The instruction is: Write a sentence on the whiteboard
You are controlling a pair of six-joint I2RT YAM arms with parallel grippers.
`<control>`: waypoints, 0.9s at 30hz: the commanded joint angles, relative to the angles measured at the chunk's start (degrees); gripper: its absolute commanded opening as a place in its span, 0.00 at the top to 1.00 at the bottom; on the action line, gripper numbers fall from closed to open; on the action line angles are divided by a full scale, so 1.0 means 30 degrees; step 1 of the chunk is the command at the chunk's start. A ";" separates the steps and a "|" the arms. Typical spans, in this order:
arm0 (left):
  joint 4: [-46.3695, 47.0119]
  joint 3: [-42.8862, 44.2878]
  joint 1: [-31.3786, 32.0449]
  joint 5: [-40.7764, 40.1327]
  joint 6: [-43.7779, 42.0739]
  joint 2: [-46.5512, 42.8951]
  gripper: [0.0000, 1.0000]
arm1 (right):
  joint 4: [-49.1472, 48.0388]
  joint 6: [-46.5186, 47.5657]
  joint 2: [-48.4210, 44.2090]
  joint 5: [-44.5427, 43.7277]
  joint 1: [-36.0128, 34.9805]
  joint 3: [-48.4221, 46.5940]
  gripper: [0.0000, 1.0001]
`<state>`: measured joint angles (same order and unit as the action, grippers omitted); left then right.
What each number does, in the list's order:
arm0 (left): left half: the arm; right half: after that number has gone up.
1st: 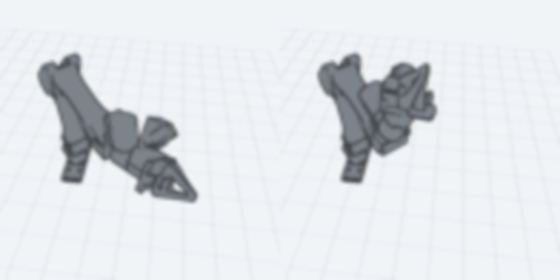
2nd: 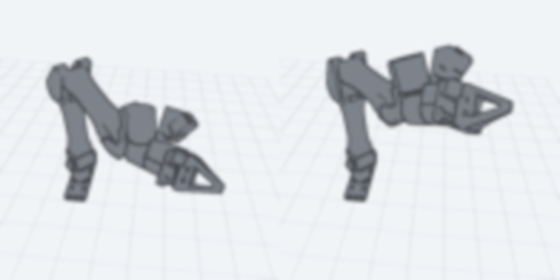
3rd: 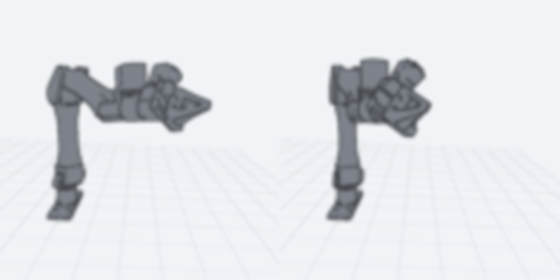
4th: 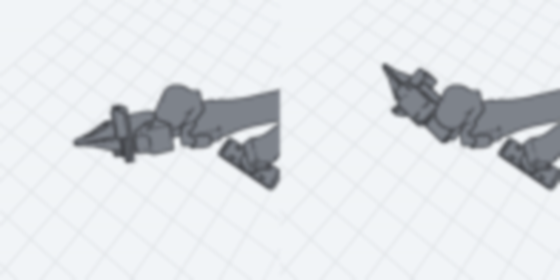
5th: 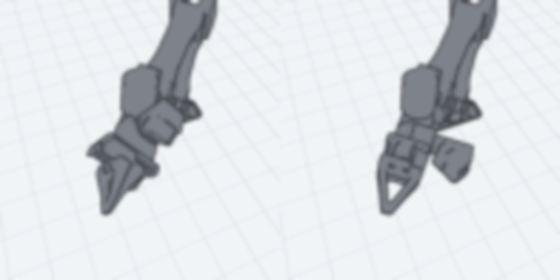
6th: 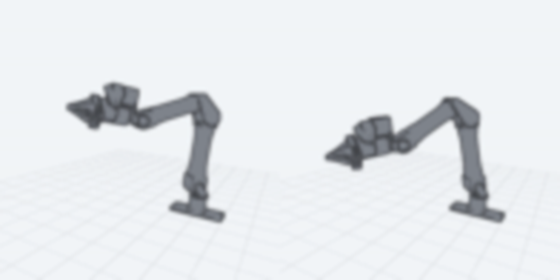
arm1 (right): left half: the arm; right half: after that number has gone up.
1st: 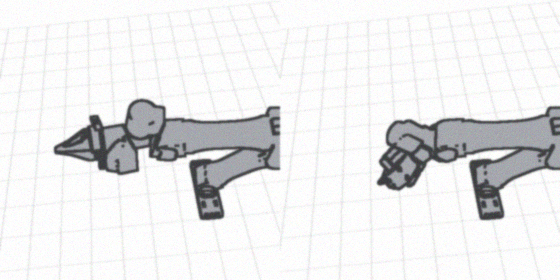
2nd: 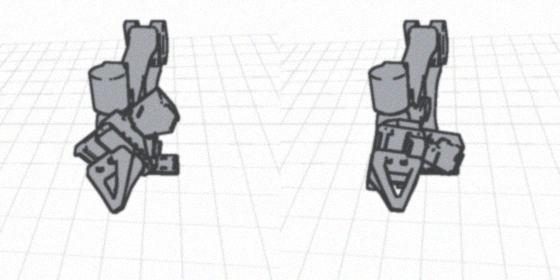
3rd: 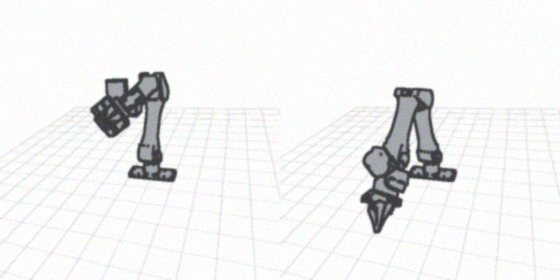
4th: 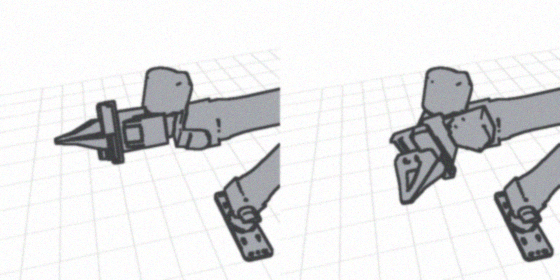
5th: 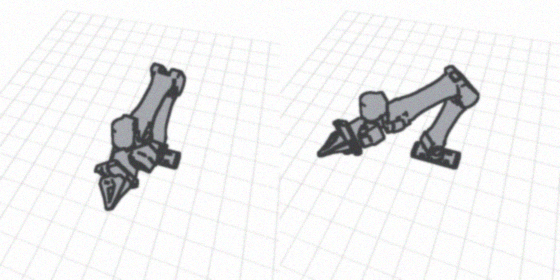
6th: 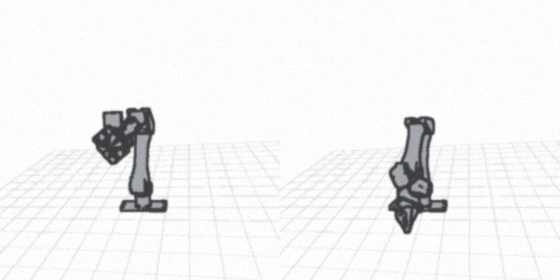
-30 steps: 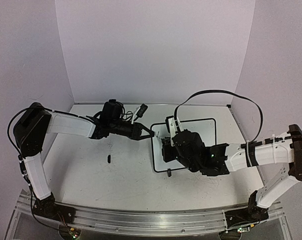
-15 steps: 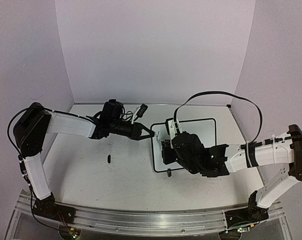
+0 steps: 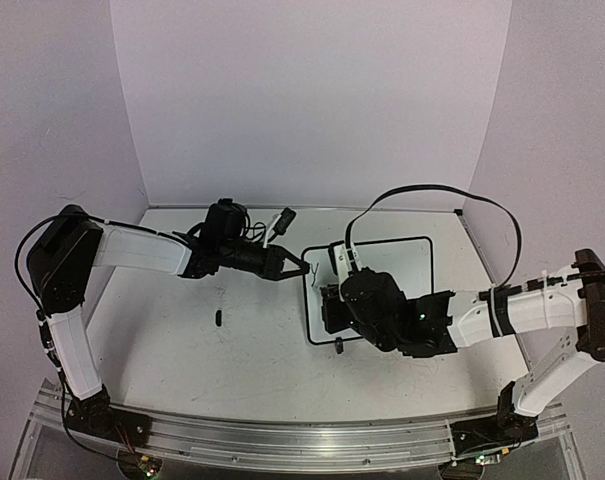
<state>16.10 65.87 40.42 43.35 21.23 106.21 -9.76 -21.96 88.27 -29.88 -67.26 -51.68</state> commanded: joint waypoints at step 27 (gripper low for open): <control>0.0470 0.0241 -0.0115 0.0441 0.0451 -0.0106 1.00 | -0.1003 0.0464 -0.1150 0.0031 0.1060 0.0171 1.00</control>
<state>16.53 65.87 40.45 43.59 21.28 106.21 -10.66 -21.09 83.94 -30.10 -64.32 -50.85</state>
